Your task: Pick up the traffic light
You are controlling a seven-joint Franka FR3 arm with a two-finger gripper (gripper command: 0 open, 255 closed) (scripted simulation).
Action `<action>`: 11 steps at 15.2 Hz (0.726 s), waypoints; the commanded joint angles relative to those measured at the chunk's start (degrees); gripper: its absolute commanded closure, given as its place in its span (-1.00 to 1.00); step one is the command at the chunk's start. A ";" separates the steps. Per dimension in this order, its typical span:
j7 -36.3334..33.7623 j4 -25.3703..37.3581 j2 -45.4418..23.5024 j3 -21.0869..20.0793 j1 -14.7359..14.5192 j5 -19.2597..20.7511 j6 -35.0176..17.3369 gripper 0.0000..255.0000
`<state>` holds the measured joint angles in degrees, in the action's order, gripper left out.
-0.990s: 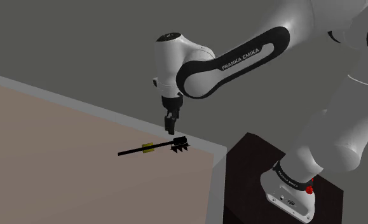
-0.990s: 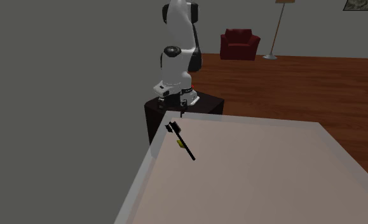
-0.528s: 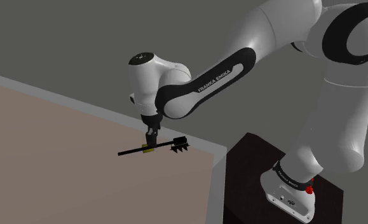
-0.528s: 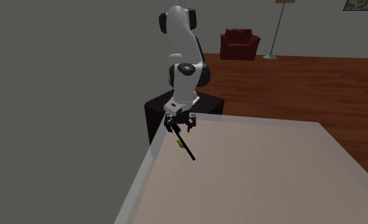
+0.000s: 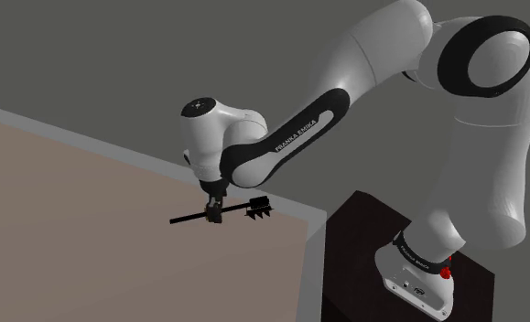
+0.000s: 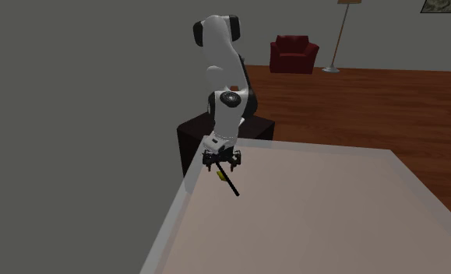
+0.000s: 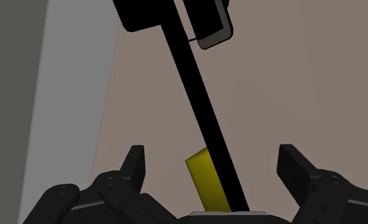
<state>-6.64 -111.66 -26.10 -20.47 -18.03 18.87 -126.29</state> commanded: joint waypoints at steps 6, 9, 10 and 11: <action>-0.16 0.16 -0.43 0.10 -0.11 0.20 -0.26 1.00; -0.14 0.16 -0.42 0.11 -0.10 0.19 -0.27 1.00; -0.14 0.16 -0.42 0.11 -0.10 0.19 -0.27 1.00; -0.18 0.07 -0.43 0.11 -0.11 0.21 -0.36 1.00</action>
<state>-6.78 -111.52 -26.47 -20.35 -18.11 19.08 -126.60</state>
